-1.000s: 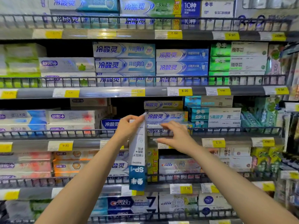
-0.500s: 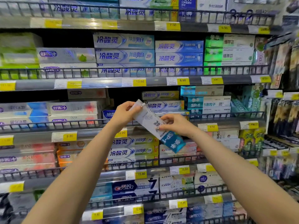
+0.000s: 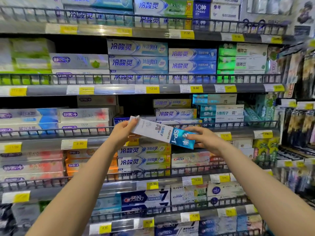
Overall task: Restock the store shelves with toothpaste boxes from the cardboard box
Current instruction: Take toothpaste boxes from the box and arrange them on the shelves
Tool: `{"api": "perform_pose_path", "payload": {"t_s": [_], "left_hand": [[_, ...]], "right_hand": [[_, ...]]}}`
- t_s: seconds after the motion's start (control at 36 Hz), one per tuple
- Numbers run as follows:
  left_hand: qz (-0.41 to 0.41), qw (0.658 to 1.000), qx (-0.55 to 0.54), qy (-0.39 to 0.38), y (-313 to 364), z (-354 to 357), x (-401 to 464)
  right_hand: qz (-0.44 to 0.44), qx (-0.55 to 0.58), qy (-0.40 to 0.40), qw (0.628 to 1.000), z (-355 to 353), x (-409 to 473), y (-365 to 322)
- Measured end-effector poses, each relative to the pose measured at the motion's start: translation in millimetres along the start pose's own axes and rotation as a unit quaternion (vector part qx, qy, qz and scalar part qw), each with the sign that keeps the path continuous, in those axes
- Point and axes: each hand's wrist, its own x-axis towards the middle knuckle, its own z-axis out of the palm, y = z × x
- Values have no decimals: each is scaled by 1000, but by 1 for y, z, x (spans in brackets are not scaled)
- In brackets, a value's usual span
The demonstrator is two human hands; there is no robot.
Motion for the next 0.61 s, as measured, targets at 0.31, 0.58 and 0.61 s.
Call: {"api": "perform_pose_path", "payload": {"t_s": [0.31, 0.58, 0.61], "left_hand": [[-124, 978, 74, -149, -25, -17, -17], [-146, 979, 0, -141, -41, -28, -16], [-134, 983, -4, -127, -41, -29, -15]], "right_hand": [[-56, -40, 28, 997, 10, 9, 9], [-16, -40, 28, 999, 17, 7, 14], [8, -29, 20, 999, 18, 5, 14]]}}
